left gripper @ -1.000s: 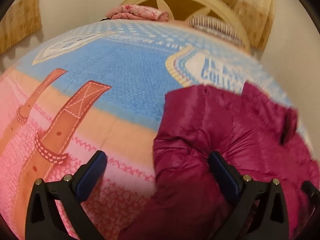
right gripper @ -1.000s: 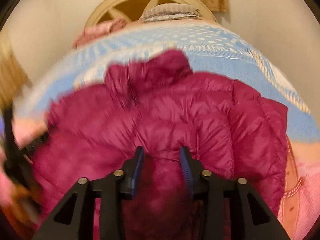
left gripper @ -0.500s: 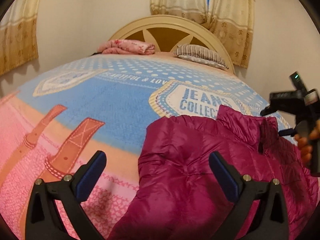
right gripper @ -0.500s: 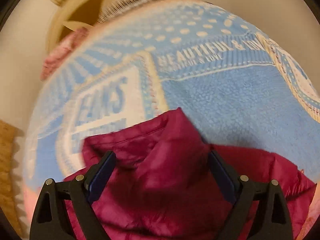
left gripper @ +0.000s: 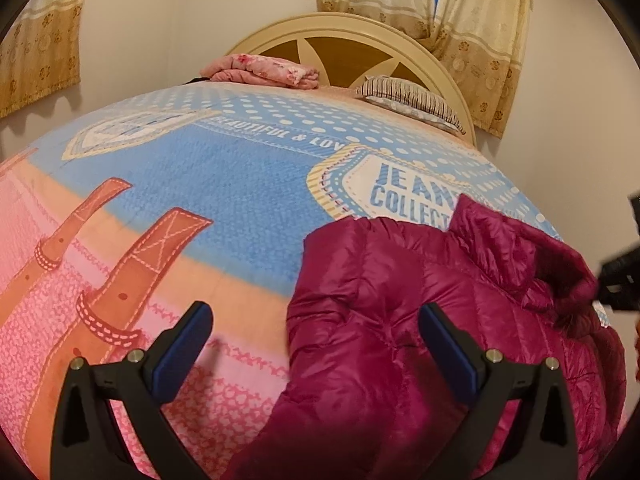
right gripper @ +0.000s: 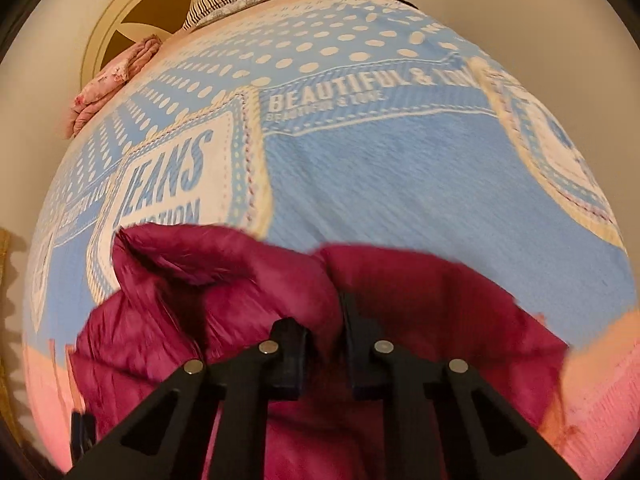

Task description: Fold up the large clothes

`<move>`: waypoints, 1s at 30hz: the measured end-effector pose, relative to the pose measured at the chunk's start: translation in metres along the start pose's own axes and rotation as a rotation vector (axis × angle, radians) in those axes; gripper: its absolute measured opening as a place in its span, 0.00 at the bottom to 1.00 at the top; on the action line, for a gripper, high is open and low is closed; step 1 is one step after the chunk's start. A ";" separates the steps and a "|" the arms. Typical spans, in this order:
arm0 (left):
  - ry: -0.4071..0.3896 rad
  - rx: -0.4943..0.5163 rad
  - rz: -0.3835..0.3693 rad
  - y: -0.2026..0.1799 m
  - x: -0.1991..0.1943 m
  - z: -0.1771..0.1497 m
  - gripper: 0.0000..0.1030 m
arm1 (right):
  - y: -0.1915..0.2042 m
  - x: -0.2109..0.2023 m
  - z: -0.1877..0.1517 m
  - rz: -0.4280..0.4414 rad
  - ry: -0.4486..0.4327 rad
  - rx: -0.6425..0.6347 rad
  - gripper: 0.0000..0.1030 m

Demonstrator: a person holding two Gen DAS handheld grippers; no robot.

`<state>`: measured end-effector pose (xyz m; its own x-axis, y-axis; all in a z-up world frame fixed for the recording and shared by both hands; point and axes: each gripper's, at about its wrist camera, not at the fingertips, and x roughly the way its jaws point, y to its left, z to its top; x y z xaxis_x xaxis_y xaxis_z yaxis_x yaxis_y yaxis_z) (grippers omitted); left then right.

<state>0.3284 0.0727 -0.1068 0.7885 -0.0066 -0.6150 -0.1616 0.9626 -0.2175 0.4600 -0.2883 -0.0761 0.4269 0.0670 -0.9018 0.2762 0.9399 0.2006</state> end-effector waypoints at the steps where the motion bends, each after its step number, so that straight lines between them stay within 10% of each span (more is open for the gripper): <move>1: 0.002 -0.001 0.000 0.000 0.000 0.000 1.00 | -0.006 -0.003 -0.006 0.000 -0.002 0.002 0.14; 8: -0.003 0.007 -0.008 0.000 -0.001 0.000 1.00 | -0.036 0.019 -0.052 -0.024 -0.041 -0.002 0.14; 14: 0.028 0.023 -0.061 -0.004 -0.002 0.006 1.00 | -0.019 0.020 -0.083 -0.118 -0.277 -0.152 0.14; 20: -0.024 0.124 -0.143 -0.053 -0.027 0.067 1.00 | -0.031 0.018 -0.079 -0.050 -0.295 -0.115 0.14; 30: 0.176 0.213 -0.179 -0.152 0.075 0.133 1.00 | -0.036 0.018 -0.084 0.002 -0.311 -0.089 0.14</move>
<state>0.4912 -0.0381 -0.0189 0.6753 -0.2100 -0.7070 0.1130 0.9767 -0.1822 0.3853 -0.2928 -0.1319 0.6736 -0.0232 -0.7387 0.2044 0.9664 0.1560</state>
